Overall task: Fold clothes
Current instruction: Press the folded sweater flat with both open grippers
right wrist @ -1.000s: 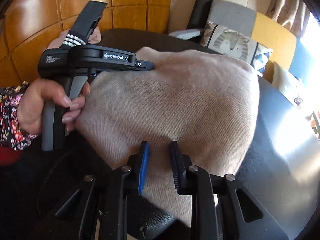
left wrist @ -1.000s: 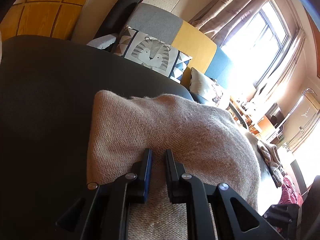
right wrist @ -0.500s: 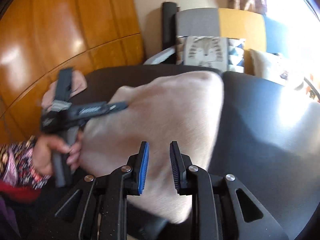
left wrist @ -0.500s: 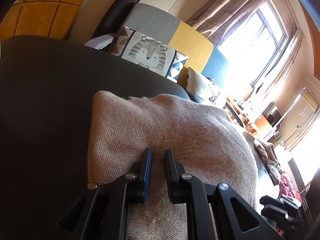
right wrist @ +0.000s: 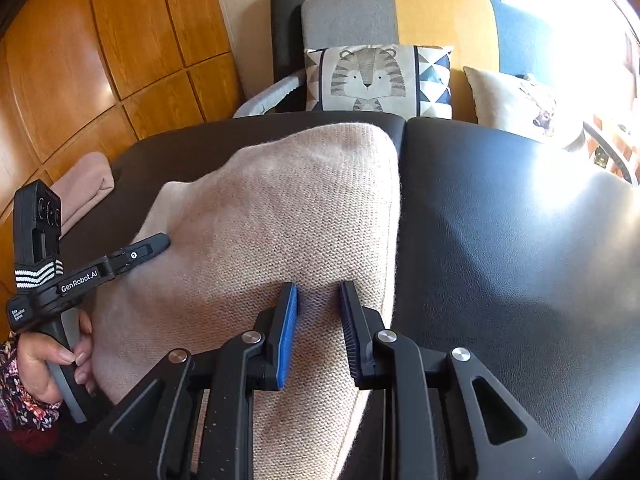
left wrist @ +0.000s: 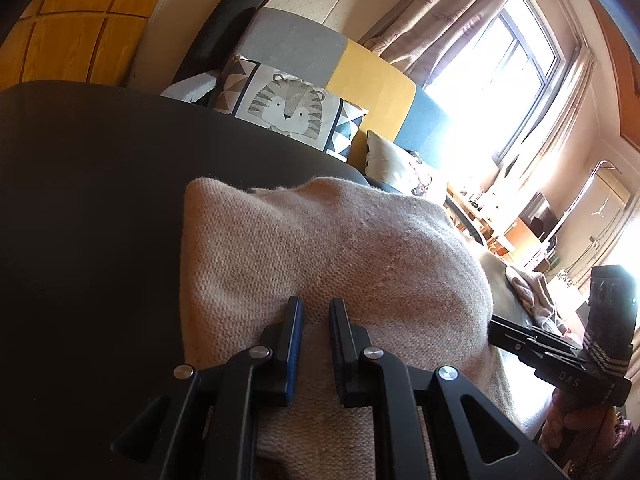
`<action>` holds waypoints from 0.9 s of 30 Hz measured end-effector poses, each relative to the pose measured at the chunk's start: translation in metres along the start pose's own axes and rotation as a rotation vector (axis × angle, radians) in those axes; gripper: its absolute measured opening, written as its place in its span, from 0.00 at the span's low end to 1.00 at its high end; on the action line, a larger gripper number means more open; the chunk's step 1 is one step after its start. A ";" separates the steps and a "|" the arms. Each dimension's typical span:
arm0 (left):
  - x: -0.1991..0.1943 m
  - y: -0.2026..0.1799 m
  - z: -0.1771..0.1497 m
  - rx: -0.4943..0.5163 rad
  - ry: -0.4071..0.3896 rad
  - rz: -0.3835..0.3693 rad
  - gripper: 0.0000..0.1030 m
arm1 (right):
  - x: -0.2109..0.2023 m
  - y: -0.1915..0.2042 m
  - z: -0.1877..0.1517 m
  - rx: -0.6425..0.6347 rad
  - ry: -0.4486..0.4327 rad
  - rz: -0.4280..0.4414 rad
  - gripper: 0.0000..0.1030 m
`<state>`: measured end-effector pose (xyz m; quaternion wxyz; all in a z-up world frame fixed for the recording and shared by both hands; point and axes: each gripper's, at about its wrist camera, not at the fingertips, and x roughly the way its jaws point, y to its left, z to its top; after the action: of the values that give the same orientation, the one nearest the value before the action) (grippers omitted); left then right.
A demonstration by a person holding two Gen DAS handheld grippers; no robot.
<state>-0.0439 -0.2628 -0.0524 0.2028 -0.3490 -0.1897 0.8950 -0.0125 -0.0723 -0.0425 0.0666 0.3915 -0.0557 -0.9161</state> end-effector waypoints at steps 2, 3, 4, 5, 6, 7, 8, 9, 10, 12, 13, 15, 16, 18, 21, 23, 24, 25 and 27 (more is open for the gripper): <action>0.000 0.000 0.000 -0.001 -0.001 -0.002 0.13 | -0.005 0.002 0.003 0.016 -0.003 -0.004 0.23; 0.000 -0.001 -0.001 0.001 -0.002 0.000 0.13 | -0.010 0.004 0.006 0.019 -0.022 -0.005 0.24; 0.000 -0.001 -0.001 0.002 -0.003 0.001 0.13 | -0.015 0.008 0.009 0.011 -0.048 -0.010 0.24; 0.000 -0.001 -0.001 -0.001 -0.004 -0.001 0.13 | -0.016 0.012 0.013 -0.007 -0.059 -0.025 0.24; 0.000 0.000 -0.001 -0.004 -0.005 -0.005 0.13 | -0.014 0.017 0.017 -0.029 -0.061 -0.044 0.24; -0.001 0.001 -0.002 -0.007 -0.005 -0.009 0.13 | -0.012 0.021 0.022 -0.051 -0.063 -0.063 0.24; -0.001 0.001 -0.002 -0.009 -0.006 -0.010 0.13 | -0.010 0.023 0.024 -0.061 -0.060 -0.075 0.23; -0.001 0.001 -0.002 -0.010 -0.006 -0.012 0.13 | -0.007 0.024 0.025 -0.064 -0.055 -0.082 0.24; -0.001 0.001 -0.002 -0.011 -0.006 -0.013 0.13 | -0.005 0.025 0.025 -0.067 -0.050 -0.089 0.24; -0.001 0.002 -0.002 -0.014 -0.007 -0.015 0.13 | 0.001 0.026 0.026 -0.072 -0.041 -0.104 0.24; -0.002 0.002 -0.002 -0.016 -0.008 -0.017 0.13 | 0.003 0.027 0.026 -0.075 -0.036 -0.112 0.24; -0.002 0.002 -0.002 -0.018 -0.009 -0.020 0.13 | 0.009 0.029 0.027 -0.080 -0.026 -0.126 0.24; -0.002 0.002 -0.002 -0.020 -0.010 -0.021 0.13 | 0.011 0.030 0.028 -0.083 -0.021 -0.134 0.24; -0.002 0.002 -0.002 -0.022 -0.011 -0.023 0.13 | 0.017 0.031 0.028 -0.088 -0.011 -0.148 0.24; -0.002 0.002 -0.003 -0.019 -0.012 -0.020 0.13 | 0.024 0.034 0.030 -0.097 0.004 -0.171 0.24; -0.002 0.002 -0.004 -0.018 -0.012 -0.020 0.13 | 0.024 0.034 0.030 -0.095 0.004 -0.173 0.24; -0.002 0.001 -0.004 -0.018 -0.012 -0.020 0.13 | 0.024 0.033 0.030 -0.094 0.002 -0.173 0.24; -0.002 0.001 -0.004 -0.019 -0.012 -0.020 0.13 | 0.023 0.034 0.030 -0.094 0.001 -0.174 0.24; -0.002 0.001 -0.004 -0.020 -0.012 -0.020 0.13 | 0.022 0.034 0.029 -0.096 -0.003 -0.176 0.24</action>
<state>-0.0398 -0.2641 -0.0544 0.2073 -0.3435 -0.2034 0.8931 -0.0463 -0.1081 -0.0329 0.0046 0.3896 0.0229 -0.9207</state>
